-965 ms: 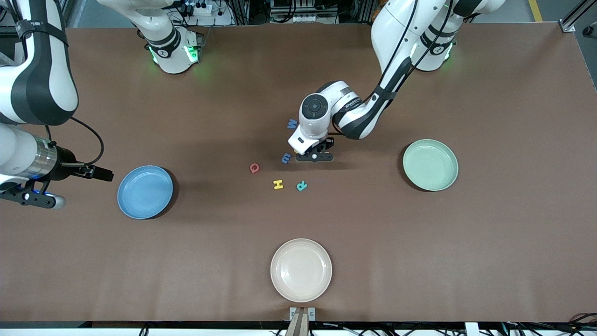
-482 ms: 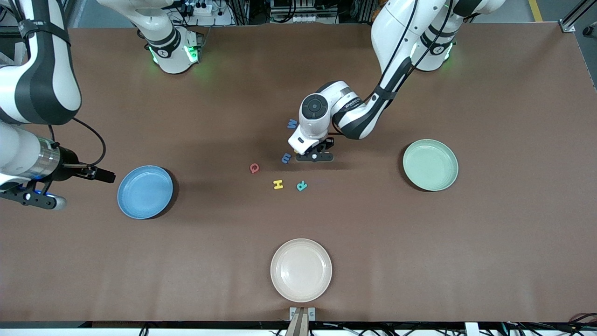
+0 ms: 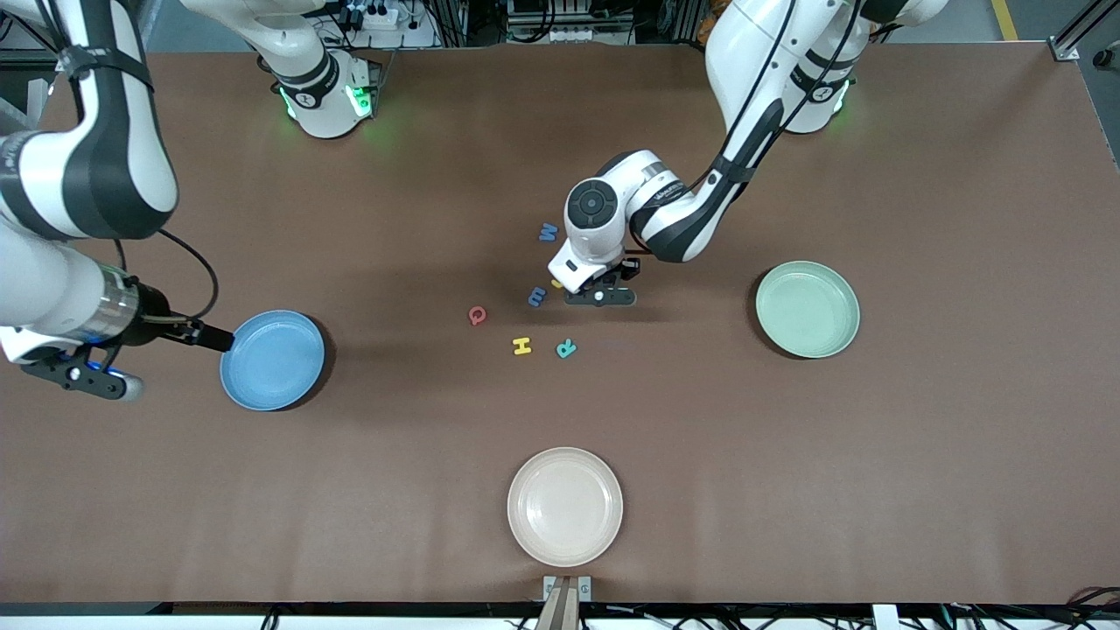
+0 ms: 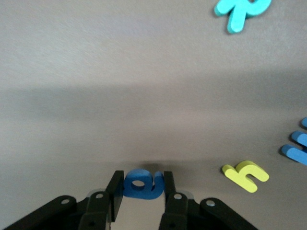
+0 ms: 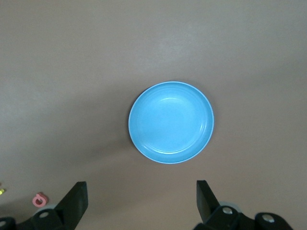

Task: Sort uppercase to blue plate, lowercase to green plate
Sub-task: 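Carry the blue a to the green plate while the right gripper reaches letters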

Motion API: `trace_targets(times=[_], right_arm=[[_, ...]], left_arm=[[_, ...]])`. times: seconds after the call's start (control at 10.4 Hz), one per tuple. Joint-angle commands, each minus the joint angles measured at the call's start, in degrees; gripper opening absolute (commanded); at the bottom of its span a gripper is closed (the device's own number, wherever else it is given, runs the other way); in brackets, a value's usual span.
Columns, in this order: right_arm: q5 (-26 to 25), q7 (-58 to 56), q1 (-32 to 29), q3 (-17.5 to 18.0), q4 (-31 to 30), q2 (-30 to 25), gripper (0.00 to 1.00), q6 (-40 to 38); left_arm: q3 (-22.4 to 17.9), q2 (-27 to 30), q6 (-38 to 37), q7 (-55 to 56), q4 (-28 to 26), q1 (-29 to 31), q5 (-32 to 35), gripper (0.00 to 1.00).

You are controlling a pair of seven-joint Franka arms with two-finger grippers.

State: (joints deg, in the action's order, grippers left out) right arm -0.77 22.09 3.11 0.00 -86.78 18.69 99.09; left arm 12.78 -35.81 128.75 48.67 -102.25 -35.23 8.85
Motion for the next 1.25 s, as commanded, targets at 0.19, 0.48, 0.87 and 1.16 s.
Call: trace_targets(times=[0.19,0.48,0.87,1.16], right_arm=[[0.2,10.3,2.7,0.0,0.3,3.2,1.00,4.1],[0.2,20.3,5.2,0.0,0.4,5.9,1.00,8.5],[0.2,34.9,9.7,0.0,0.7,9.6,1.00,13.8],[0.1,45.3,13.1,0.0,1.5,12.1,1.00,17.1]], left_arm=[[0.1,4.9,-8.4,-7.2,-0.7,3.4,1.3,0.18],[0.2,7.4,-13.9,-15.5,-0.9,8.2,1.3,0.17],[0.2,9.4,-17.5,-27.8,-1.9,16.5,1.3,0.17],[0.2,11.2,-16.6,-37.8,-4.0,22.3,1.3,0.17]])
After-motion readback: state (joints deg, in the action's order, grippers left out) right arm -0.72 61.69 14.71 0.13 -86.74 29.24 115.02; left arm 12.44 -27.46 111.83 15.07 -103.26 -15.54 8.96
